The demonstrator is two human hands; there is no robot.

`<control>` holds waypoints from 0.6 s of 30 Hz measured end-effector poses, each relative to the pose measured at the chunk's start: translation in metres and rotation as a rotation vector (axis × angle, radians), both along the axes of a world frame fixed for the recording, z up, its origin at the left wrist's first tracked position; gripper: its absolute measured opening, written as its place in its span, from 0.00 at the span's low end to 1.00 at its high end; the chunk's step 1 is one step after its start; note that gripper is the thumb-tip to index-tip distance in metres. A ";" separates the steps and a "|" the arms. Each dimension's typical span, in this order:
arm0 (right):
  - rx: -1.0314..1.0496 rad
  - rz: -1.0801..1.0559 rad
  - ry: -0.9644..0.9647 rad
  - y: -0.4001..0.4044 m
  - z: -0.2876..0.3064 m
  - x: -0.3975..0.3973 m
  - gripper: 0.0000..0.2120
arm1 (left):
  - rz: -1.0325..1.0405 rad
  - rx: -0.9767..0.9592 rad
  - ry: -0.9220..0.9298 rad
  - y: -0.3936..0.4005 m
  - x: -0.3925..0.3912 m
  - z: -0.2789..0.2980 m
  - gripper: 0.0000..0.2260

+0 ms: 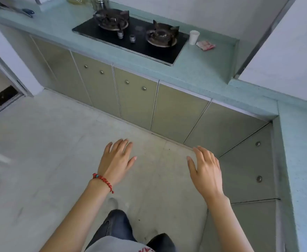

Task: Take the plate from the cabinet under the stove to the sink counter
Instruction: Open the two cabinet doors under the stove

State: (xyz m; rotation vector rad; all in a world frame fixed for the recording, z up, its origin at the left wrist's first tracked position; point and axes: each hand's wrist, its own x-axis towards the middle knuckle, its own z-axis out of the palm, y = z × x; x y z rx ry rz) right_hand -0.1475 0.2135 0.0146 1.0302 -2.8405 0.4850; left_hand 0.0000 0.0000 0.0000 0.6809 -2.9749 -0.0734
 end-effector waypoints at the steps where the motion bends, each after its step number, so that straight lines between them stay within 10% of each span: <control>1: -0.011 0.013 0.002 -0.009 -0.002 0.002 0.20 | 0.021 0.014 -0.015 -0.008 0.004 -0.001 0.22; 18: 0.032 0.187 -0.089 -0.267 -0.020 0.047 0.21 | 0.209 0.065 -0.072 -0.234 0.073 -0.003 0.22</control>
